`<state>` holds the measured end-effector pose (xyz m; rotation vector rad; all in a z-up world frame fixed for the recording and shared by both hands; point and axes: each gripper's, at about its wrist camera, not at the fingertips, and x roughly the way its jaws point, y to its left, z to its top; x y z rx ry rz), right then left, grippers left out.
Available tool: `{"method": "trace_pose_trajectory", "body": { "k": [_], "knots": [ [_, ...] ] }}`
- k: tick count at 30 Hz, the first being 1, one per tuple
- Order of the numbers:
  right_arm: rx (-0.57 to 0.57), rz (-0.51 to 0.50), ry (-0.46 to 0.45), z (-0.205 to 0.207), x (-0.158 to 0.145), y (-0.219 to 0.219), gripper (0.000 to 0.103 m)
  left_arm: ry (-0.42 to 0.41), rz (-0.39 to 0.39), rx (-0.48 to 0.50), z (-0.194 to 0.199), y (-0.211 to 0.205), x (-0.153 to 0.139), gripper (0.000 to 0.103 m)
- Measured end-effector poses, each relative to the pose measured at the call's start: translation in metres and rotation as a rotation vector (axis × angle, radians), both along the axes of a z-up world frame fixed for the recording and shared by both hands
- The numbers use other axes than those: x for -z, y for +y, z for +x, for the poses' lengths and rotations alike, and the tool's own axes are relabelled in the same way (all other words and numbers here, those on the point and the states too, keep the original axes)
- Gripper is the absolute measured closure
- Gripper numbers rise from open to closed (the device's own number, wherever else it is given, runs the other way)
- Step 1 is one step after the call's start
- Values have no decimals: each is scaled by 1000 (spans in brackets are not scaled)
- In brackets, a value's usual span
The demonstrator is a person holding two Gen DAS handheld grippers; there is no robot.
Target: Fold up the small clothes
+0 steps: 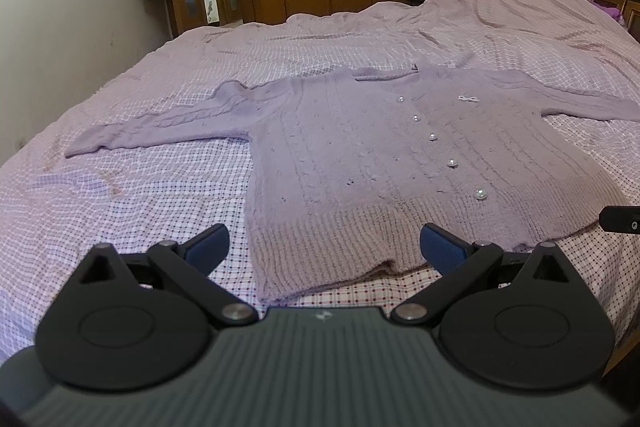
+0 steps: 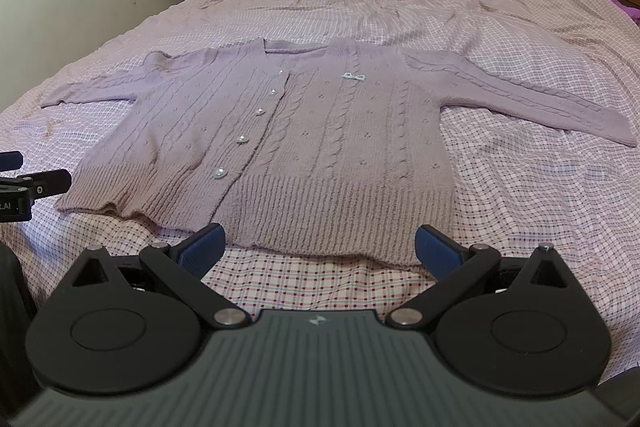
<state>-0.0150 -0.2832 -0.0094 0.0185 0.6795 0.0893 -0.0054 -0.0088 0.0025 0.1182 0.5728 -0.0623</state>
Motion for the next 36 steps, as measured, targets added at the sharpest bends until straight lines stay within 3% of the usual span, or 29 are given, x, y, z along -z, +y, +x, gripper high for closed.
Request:
{"method": "trace_pose_trajectory", "body": {
  "k": [9,17,32,36],
  "knots": [
    [-23,4,11,7,3,13,0,12,-1,-13,3,6,3,0],
    [-92,35,18,33,-3,48,0,14,-6,-66,16,39,-5,0],
    [-359,43,67,131,-18,220,0,-8,60,-280,70,169,-19,0],
    [-407,92,83,160,-24,274,0,-18,28,-349,90,216,-18,0]
  ]
}}
